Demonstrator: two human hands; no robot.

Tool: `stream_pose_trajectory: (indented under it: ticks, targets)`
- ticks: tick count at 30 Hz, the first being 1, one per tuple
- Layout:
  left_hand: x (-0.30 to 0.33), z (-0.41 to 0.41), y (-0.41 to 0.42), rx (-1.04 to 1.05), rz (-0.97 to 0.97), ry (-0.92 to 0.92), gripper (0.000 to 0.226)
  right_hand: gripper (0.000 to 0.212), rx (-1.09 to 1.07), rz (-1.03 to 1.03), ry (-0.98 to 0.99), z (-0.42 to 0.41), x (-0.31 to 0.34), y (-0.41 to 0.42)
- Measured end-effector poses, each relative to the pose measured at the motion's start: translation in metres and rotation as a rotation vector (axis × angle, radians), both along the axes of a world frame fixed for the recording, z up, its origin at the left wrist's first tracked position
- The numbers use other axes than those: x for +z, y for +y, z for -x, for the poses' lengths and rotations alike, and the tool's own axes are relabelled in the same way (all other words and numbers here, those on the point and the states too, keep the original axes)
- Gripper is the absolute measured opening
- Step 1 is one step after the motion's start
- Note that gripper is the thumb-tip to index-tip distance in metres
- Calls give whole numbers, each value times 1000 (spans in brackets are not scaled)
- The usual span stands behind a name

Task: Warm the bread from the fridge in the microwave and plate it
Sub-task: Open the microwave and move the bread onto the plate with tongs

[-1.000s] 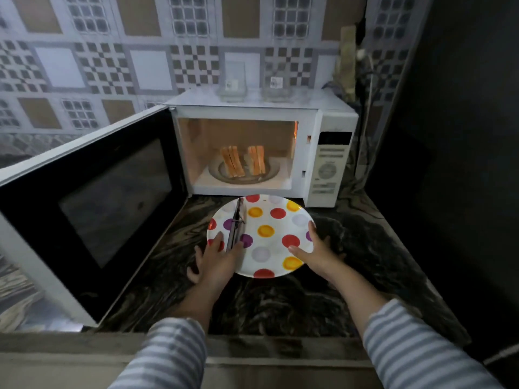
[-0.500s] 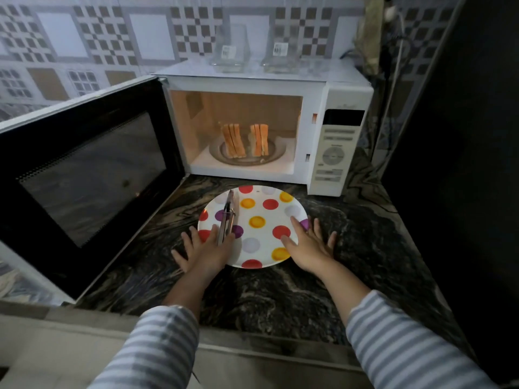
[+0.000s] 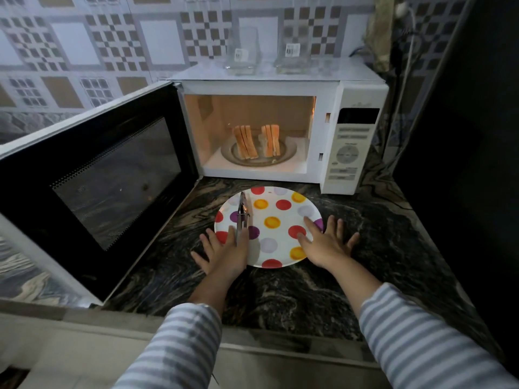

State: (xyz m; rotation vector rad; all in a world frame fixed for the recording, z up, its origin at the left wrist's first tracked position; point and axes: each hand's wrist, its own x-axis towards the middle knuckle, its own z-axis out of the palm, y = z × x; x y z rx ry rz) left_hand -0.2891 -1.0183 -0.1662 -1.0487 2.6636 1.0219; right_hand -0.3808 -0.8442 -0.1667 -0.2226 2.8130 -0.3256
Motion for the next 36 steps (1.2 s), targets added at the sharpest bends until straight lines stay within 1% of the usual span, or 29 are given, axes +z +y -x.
stream_pose_trajectory:
  ticks: [2, 3, 5, 7, 8, 9, 11, 13, 16, 21, 25, 28, 30, 34, 36]
  targets:
    - [4, 2, 0, 40, -47, 33, 67, 56, -5, 4, 27, -3, 5, -7]
    - [6, 4, -4, 48, -36, 55, 68, 55, 0, 22, 69, -5, 8, -14]
    - [9, 9, -17, 10, 71, 103, 64, 51, 22, 60, 201, -12, 11, -31]
    - [13, 16, -36, -107, 222, 145, 56, 51, 56, 76, 333, -19, 14, -51]
    - [16, 20, -45, -189, 293, 150, 55, 52, 80, 94, 358, -21, 15, -61]
    - [19, 25, -54, -278, 356, 144, 57, 53, 106, 125, 354, -24, 15, -72]
    - [23, 38, -66, -435, 432, 127, 67, 54, 140, 168, 347, -29, 15, -90]
    - [26, 52, -77, -528, 435, 131, 69, 55, 147, 150, 378, -33, 14, -102]
    - [23, 70, -89, -603, 438, 145, 62, 57, 126, 133, 314, -37, 14, -110]
    - [20, 83, -93, -741, 522, 156, 54, 25, 138, 140, 138, -22, 23, -95]
    - [21, 84, -92, -760, 511, 227, 41, 19, 128, 96, 77, -5, 26, -74]
    - [25, 80, -88, -771, 491, 266, 33, 21, 77, 154, 64, 7, 26, -65]
    - [23, 79, -87, -782, 509, 280, 31, 28, 89, 217, 100, 13, 24, -65]
    - [18, 82, -87, -755, 455, 255, 32, 47, 233, 233, 233, 13, 19, -79]
    - [14, 84, -87, -758, 454, 265, 32, 47, 283, 208, 273, 15, 15, -87]
